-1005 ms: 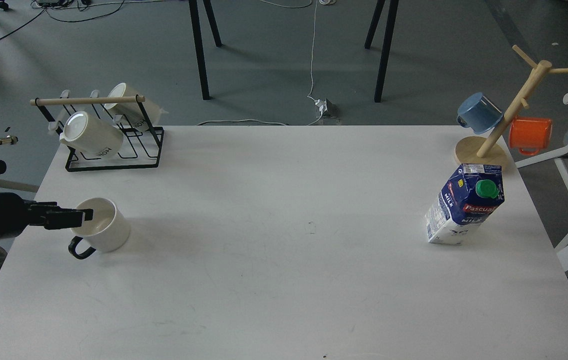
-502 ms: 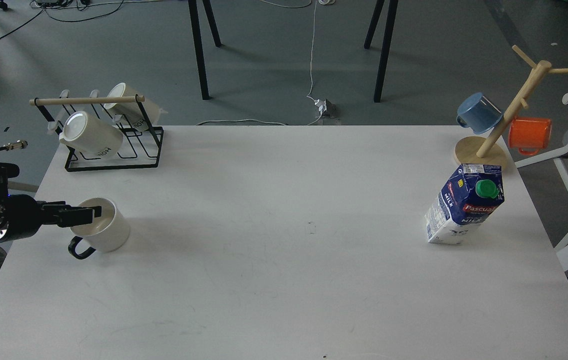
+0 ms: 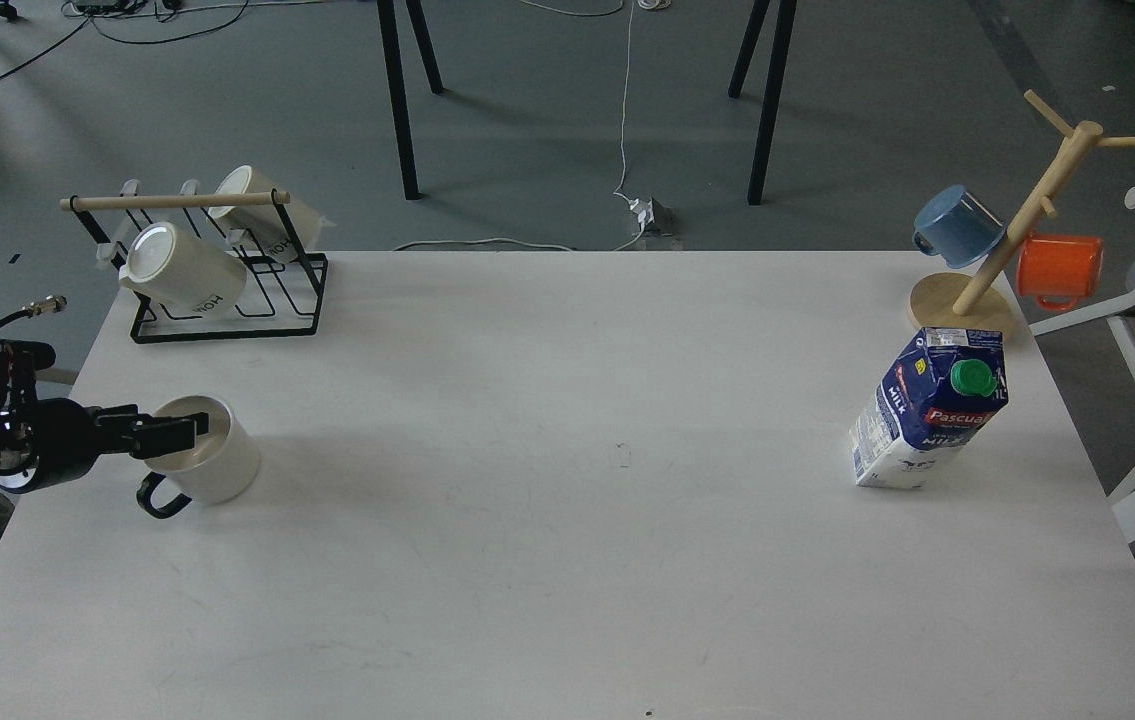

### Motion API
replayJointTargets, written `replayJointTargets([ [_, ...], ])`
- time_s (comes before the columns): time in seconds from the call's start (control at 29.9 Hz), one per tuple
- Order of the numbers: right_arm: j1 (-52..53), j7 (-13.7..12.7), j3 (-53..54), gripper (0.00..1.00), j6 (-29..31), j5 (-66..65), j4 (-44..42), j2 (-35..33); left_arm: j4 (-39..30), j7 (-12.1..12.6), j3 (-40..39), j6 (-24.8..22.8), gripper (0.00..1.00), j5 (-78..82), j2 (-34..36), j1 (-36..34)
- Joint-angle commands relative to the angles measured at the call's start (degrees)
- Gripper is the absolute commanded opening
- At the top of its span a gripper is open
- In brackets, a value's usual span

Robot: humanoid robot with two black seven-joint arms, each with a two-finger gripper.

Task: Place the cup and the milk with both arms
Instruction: 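Grasp the white mug rim with the left gripper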

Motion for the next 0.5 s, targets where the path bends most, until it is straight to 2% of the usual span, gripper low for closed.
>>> replayJointTargets([
  [0.0,-0.24,0.00,-0.01,0.99,0.00,0.00,-0.03,0.00,0.32,0.00,2.48,0.86,0.74,0.00,-0.11,-0.10],
  [0.1,-0.41,0.00,0.25,0.99,0.00,0.00,-0.03,0.00,0.32,0.00,4.07,1.91,0.65,0.00,-0.03,-0.19],
  [0.3,-1.20,0.00,0.78,0.99,0.00,0.00,-0.12,0.00,0.32,0.00,4.25,2.35,0.58,0.00,0.06,-0.01],
  [0.4,-1.38,0.00,1.05,0.99,0.00,0.00,-0.12,0.00,0.32,0.00,4.25,4.72,0.36,0.00,0.06,0.43],
  [0.47,-1.65,0.00,1.05,0.99,0.00,0.00,-0.12,0.00,0.32,0.00,4.33,6.04,0.14,0.00,-0.03,0.60],
])
